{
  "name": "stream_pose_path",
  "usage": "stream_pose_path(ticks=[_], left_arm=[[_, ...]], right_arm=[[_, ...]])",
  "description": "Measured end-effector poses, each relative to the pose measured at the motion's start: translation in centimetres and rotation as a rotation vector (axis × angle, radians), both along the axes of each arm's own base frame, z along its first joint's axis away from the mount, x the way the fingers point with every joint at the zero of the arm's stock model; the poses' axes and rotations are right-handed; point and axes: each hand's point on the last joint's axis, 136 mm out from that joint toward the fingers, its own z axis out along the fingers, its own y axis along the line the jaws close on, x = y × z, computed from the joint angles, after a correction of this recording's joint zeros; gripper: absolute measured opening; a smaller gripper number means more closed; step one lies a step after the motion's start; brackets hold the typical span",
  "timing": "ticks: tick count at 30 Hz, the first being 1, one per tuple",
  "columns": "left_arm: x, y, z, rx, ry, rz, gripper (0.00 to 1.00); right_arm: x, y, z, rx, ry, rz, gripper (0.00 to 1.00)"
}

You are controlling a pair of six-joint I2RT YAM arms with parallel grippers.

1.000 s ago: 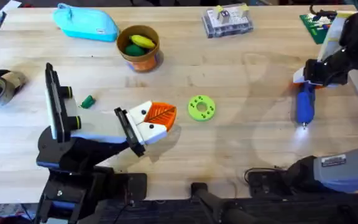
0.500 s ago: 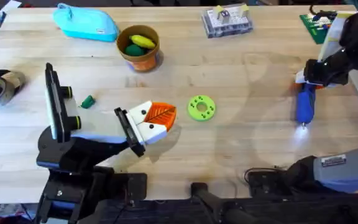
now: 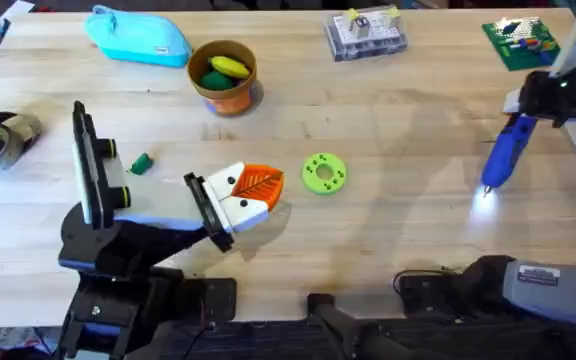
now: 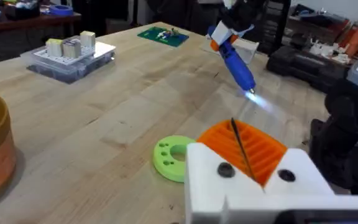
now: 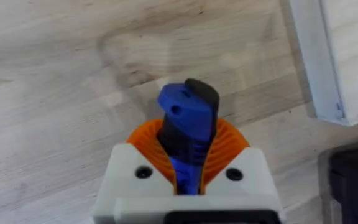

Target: Pick up the gripper from the table and insert it into the empty holder that is missing its gripper. Then pick up a screw, insert it into the mounting hole, and use the screwdriver to tighten it. Finally, clean up the table by picking up the vegetable and placing it into the bucket.

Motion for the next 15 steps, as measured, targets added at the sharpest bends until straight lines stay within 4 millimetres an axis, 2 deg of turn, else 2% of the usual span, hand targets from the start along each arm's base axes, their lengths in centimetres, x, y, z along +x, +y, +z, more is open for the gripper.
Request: stream_pose_path(ticks=[9,15], left_arm=[[0.0,0.0,0.0,0.000,0.000,0.000,0.015],[0.0,0.0,0.0,0.000,0.000,0.000,0.015]], right_arm=[[-1.1,0.9,7.1,-0.064,-0.196,-0.005,0.138],[-1.4,3.7,11.8,-0.087,-0.358,0.042,0.128]])
